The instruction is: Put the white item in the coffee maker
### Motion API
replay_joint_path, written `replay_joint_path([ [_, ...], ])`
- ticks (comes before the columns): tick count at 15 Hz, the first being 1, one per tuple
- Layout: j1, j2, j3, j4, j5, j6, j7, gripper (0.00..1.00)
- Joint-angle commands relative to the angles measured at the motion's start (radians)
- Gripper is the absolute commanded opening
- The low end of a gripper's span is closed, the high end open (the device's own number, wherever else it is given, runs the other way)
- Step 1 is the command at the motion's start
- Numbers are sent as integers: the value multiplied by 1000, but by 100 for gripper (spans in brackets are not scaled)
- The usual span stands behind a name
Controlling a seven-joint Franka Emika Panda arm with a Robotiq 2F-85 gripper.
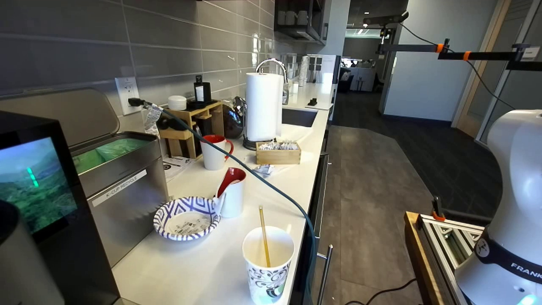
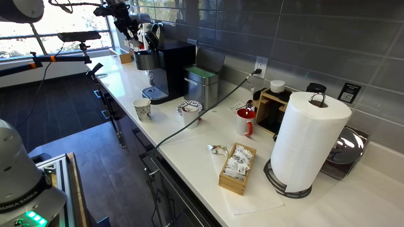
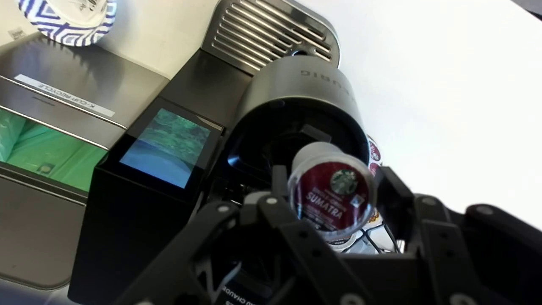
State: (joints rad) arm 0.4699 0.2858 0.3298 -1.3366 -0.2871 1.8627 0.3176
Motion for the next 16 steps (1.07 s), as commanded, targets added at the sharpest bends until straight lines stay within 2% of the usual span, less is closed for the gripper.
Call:
replay_joint_path([
  [1, 45, 87, -37, 109, -37, -25, 41, 29],
  [10, 94, 185, -106, 223, -21, -90, 90, 29],
  [16, 91, 217, -95, 256, -18, -137, 118, 29],
])
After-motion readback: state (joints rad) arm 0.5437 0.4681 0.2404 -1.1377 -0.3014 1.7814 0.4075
